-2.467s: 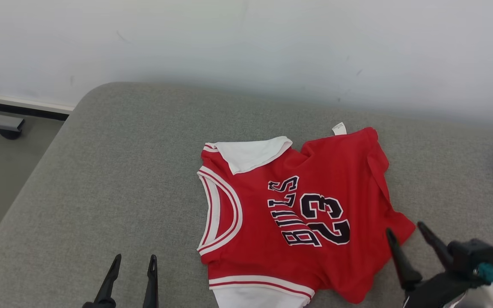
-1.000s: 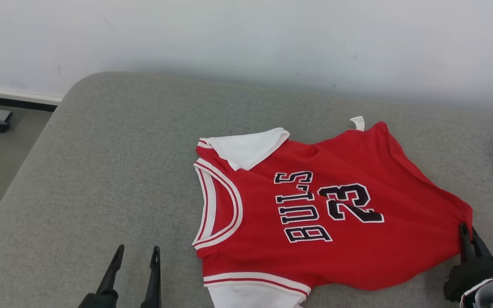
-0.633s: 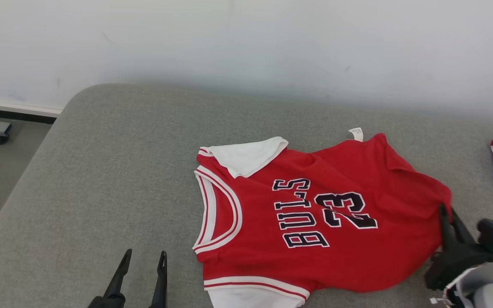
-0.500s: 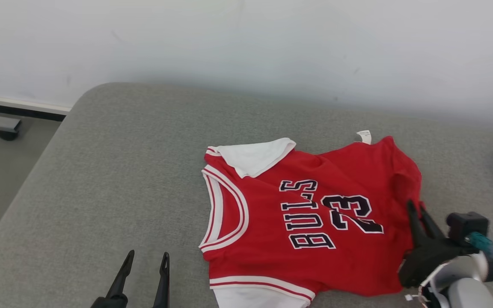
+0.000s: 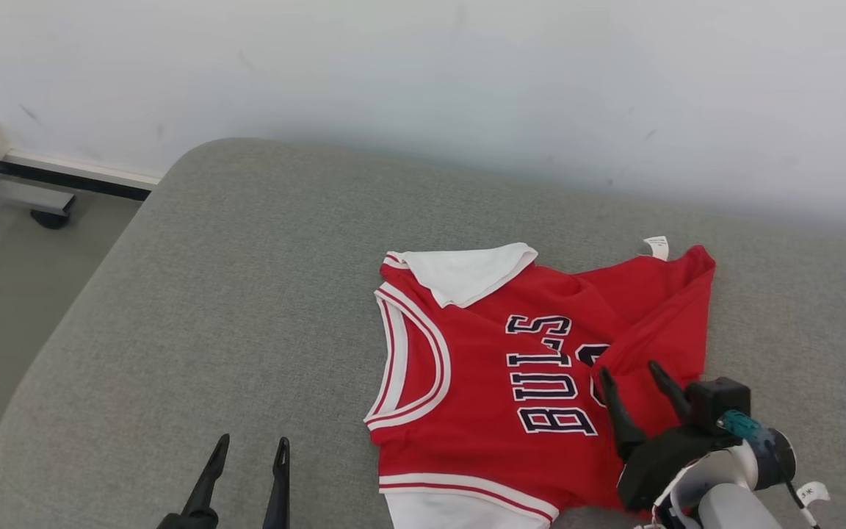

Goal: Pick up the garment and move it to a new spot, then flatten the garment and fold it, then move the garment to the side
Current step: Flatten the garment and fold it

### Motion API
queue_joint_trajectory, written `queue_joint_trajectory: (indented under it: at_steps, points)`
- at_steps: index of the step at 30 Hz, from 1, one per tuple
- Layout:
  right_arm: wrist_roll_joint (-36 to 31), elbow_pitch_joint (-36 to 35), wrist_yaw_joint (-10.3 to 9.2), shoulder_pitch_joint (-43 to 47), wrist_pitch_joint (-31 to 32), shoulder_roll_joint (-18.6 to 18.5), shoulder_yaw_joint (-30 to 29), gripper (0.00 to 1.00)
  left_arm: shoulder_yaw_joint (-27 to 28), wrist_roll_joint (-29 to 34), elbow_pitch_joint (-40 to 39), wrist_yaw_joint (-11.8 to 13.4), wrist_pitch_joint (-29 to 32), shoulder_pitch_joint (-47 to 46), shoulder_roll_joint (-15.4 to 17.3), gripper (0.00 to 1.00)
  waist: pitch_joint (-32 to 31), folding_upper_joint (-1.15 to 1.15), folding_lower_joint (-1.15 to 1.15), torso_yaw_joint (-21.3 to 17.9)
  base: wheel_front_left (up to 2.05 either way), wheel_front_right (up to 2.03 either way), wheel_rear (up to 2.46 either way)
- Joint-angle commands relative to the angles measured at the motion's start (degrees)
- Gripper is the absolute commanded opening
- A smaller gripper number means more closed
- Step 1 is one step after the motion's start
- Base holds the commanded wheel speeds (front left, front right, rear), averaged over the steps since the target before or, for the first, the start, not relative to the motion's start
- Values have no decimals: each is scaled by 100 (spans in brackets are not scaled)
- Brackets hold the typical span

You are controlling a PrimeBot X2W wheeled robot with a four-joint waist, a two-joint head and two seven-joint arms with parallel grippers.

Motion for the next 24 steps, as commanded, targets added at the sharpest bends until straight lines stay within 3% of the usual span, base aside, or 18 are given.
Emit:
queue_joint_trajectory:
  at_steps: [1,5,10,18,19,20,21,22,23,24]
  points:
    - [93,-32,-16,-45,-128,-64,23,100,33,25,-23,22,-17,91,-8,100,-9,0,0,-74,0,0,0]
    - [259,-159,-16,-4,-299,-310,-6,100,116,57,-60,25,-17,98,-8,100,-29,0,0,-209,0,0,0]
    - [315,-144,-16,-59,-78,-595,-65,100,137,76,-96,-5,-17,86,-8,100,-3,0,0,-250,0,0,0]
    - [363,362,-16,-278,305,-688,-34,100,87,45,-80,-14,-17,-21,-8,100,127,0,0,-66,0,0,0]
    - [377,461,-16,-288,349,-676,-39,95,84,37,-81,-8,-17,-20,-8,100,143,0,0,-39,0,0,0]
    - [386,551,-16,-304,385,-663,-49,82,81,31,-81,-4,-17,-15,-8,100,153,0,0,-19,0,0,0]
    - [385,632,-16,-316,395,-660,-34,53,73,24,-82,-5,-17,-15,-8,100,165,0,0,0,0,0,0]
    - [400,678,-16,-339,367,-652,-22,45,72,17,-84,-3,-17,-16,-8,100,175,0,0,13,0,0,0]
    - [409,723,-16,-357,335,-648,-4,18,77,11,-89,3,-17,-18,-8,100,187,0,0,20,0,0,0]
    - [421,778,-16,-356,328,-635,31,0,82,5,-95,11,-17,-13,-8,100,192,0,0,17,0,0,0]
